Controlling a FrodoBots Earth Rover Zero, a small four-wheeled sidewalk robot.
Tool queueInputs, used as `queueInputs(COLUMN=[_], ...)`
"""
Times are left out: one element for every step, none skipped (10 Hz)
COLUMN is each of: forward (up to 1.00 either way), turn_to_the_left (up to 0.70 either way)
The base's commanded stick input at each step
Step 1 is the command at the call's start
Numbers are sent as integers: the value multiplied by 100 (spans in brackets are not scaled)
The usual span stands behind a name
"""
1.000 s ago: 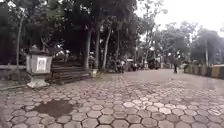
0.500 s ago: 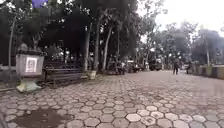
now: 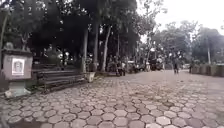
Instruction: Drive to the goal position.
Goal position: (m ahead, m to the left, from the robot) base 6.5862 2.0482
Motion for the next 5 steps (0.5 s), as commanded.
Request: queueInputs(forward=[69, 69, 69, 69, 69], turn_to_the_left=[0, 0, 0, 0, 0])
